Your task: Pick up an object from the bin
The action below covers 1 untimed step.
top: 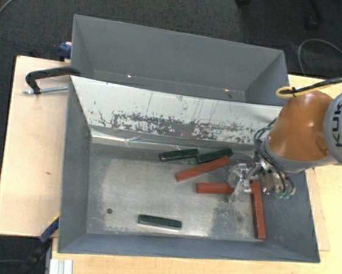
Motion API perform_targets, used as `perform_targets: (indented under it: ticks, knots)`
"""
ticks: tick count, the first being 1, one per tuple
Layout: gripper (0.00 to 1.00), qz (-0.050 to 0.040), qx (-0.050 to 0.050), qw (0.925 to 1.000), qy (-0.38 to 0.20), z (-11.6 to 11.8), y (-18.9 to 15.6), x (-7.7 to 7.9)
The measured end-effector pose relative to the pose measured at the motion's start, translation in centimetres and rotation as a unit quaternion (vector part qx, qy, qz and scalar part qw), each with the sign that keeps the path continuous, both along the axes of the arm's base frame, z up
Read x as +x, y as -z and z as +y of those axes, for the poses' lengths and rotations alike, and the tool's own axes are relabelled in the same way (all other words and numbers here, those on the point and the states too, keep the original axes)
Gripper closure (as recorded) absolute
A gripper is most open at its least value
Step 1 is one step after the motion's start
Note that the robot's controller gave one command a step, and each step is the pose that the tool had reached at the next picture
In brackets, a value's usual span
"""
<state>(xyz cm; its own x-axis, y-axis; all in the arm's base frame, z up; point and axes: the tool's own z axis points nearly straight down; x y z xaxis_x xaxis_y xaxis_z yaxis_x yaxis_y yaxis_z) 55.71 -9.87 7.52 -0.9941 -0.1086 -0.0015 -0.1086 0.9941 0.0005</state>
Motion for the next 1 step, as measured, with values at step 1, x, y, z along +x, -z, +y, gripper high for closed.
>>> perform_targets:
  ticks: [1]
  knots:
    - [1.00, -0.0066, -0.001, 0.9998, -0.020, 0.92, -13.53, -1.30]
